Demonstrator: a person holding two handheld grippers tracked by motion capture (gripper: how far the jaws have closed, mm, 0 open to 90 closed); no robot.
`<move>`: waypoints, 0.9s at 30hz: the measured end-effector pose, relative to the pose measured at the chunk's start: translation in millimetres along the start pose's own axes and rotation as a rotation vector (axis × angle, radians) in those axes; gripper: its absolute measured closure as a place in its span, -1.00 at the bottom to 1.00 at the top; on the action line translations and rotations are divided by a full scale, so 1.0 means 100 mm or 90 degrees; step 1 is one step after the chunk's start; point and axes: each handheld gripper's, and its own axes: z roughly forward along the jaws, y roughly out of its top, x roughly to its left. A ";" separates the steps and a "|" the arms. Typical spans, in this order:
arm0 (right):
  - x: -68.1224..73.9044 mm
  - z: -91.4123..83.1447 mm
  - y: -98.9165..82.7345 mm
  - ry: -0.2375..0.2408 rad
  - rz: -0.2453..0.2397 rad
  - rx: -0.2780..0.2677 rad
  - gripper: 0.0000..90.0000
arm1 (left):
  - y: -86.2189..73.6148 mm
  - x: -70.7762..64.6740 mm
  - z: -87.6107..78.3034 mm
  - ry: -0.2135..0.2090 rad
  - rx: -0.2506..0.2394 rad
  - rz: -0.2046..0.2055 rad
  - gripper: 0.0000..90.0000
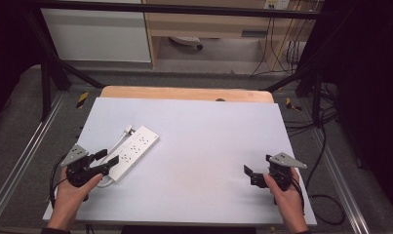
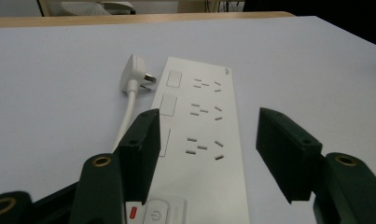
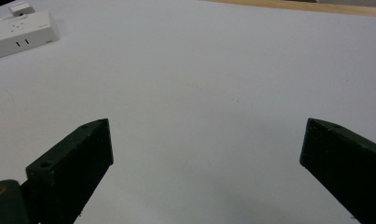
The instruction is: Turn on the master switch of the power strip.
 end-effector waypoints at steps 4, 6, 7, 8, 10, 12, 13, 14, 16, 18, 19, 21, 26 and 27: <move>0.00 0.00 0.00 0.000 -0.001 0.000 -0.94 | 0.01 -0.01 -0.01 -0.012 -0.007 -0.004 -0.20; 0.00 0.00 0.00 0.000 0.000 0.000 -0.94 | 0.02 -0.03 -0.02 -0.017 -0.012 -0.001 -0.23; 0.00 0.00 0.00 0.001 0.000 0.000 -0.94 | 0.02 -0.04 -0.02 -0.021 -0.014 0.000 -0.27; 0.00 0.00 0.00 0.001 0.000 0.000 -0.94 | 0.02 -0.04 -0.03 -0.023 -0.018 0.000 -0.31; 0.00 0.00 0.00 0.001 0.002 0.001 -0.94 | 0.03 -0.07 -0.04 -0.030 -0.027 0.005 -0.41; 0.00 0.00 0.00 0.002 0.001 0.001 -0.94 | 0.04 -0.09 -0.05 -0.032 -0.036 0.011 -0.54; 0.00 0.00 0.00 0.002 0.001 0.000 -0.94 | 0.05 -0.10 -0.06 -0.033 -0.040 0.012 -0.64; 0.00 0.00 0.00 0.002 0.001 -0.001 -0.94 | 0.05 -0.11 -0.07 -0.033 -0.044 0.010 -0.75; 0.00 -0.01 0.00 0.002 0.001 -0.001 -0.94 | 0.06 -0.13 -0.10 -0.035 -0.053 0.013 -0.86; 0.00 -0.01 0.00 0.002 0.002 -0.002 -0.94 | 0.06 -0.14 -0.13 -0.034 -0.064 0.020 -0.87; 0.00 -0.01 0.00 0.002 0.002 -0.002 -0.94 | 0.06 -0.15 -0.15 -0.035 -0.069 0.023 -0.87; 0.00 -0.01 0.00 0.002 0.002 -0.003 -0.94 | 0.06 -0.14 -0.19 -0.030 -0.073 0.028 -0.88; -0.01 -0.02 0.00 0.002 0.003 -0.005 -0.94 | 0.04 -0.08 -0.25 -0.008 -0.074 0.033 -0.87; -0.01 -0.02 0.00 0.001 0.003 -0.005 -0.94 | 0.03 -0.06 -0.27 -0.006 -0.074 0.031 -0.86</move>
